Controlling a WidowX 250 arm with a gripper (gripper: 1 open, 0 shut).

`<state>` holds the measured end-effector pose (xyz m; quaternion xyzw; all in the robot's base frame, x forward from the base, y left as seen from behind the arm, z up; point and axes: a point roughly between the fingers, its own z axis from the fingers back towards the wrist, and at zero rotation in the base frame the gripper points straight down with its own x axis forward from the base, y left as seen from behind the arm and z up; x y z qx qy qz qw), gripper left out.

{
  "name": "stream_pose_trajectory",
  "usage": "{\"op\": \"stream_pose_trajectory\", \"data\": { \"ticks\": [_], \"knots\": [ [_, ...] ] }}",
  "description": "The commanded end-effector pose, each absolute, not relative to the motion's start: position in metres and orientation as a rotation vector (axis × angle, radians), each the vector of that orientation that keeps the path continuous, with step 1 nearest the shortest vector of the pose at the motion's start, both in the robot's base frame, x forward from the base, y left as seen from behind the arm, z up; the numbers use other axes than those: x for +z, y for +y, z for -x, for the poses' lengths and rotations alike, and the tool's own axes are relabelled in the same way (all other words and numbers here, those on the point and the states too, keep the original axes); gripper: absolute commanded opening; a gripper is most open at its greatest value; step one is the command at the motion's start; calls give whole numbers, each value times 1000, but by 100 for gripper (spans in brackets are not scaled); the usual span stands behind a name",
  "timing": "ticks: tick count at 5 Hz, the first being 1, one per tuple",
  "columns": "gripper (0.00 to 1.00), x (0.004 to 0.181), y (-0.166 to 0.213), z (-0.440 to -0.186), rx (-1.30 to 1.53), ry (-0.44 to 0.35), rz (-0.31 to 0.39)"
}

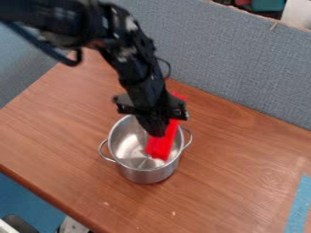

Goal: Put the red object in the metal pot

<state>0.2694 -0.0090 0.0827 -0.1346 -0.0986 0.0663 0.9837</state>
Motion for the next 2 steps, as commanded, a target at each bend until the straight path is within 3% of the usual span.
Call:
{"op": "stream_pose_trajectory", "data": {
  "ticks": [1, 2],
  "knots": [
    [0, 126, -6, -244, 81, -275, 346],
    [0, 118, 37, -246, 81, -316, 375]
  ]
}}
